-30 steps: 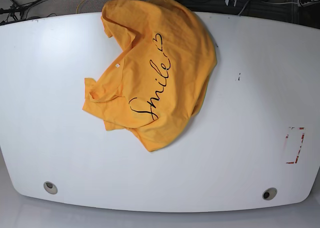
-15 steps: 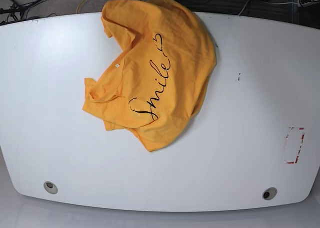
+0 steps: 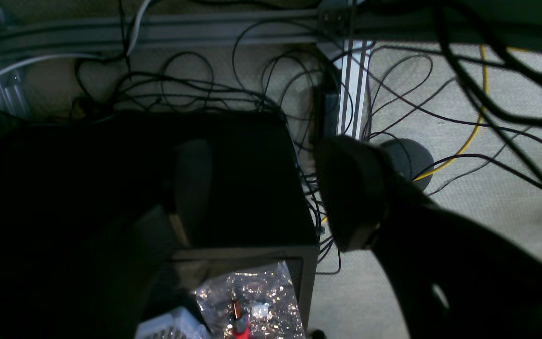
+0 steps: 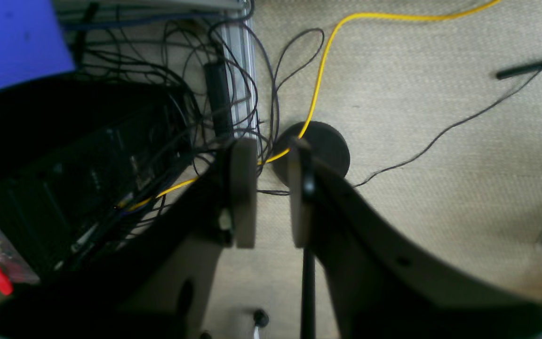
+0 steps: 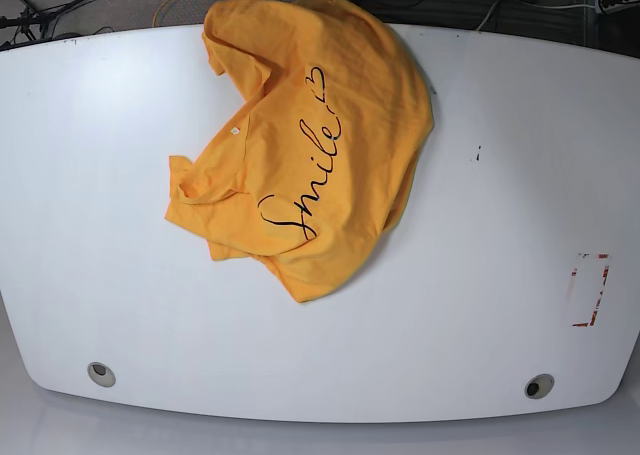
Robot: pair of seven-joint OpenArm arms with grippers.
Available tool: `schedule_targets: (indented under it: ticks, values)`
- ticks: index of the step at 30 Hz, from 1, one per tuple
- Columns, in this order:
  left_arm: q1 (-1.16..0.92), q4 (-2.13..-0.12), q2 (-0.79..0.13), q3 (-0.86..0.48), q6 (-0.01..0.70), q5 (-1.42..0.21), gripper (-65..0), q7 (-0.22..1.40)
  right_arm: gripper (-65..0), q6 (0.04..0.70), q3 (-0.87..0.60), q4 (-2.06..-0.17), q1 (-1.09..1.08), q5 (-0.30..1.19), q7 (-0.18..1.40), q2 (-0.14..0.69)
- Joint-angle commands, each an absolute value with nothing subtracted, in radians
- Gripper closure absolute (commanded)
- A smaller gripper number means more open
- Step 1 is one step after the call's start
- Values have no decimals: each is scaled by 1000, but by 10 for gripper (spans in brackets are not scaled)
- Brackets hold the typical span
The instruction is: Fold the T-shirt properly
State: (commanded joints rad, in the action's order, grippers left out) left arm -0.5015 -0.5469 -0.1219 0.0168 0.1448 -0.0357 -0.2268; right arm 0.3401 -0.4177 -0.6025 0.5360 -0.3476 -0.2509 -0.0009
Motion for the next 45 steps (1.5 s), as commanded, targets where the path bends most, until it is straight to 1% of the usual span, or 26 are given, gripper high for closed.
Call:
schedule_targets:
  ticks: [3, 13, 15, 25, 27, 37, 39, 45]
  values:
    - [-536, -583, -120, 17, 150, -39, -359, -231, -108, 345, -417, -711, 595, -343, -251, -16]
    - [-614, -686, -118, 14, 151, -45, -355, -240, -109, 345, -419, -868, 682, -337, -242, -47]
    - [-646, -752, -123, 11, 142, -46, -359, -252, -109, 348, -422, -925, 723, -338, -242, -48]
    - [-741, -926, -129, 9, 144, -47, -365, -247, -106, 351, -420, -1018, 806, -332, -248, -51]
    - [-776, -989, -136, 7, 135, -52, -366, -244, -105, 359, -420, -1044, 844, -331, -247, -44]
    - [-849, -1114, -152, -1, 130, -55, -367, -250, -104, 369, -423, -1157, 936, -322, -245, -45]
    - [-878, -1168, -153, -24, 137, -54, -368, -250, -105, 378, -424, -1208, 952, -321, -248, -51]
    - [-924, -1249, -147, -59, 136, -55, -369, -252, -106, 393, -424, -1273, 992, -321, -250, -51]
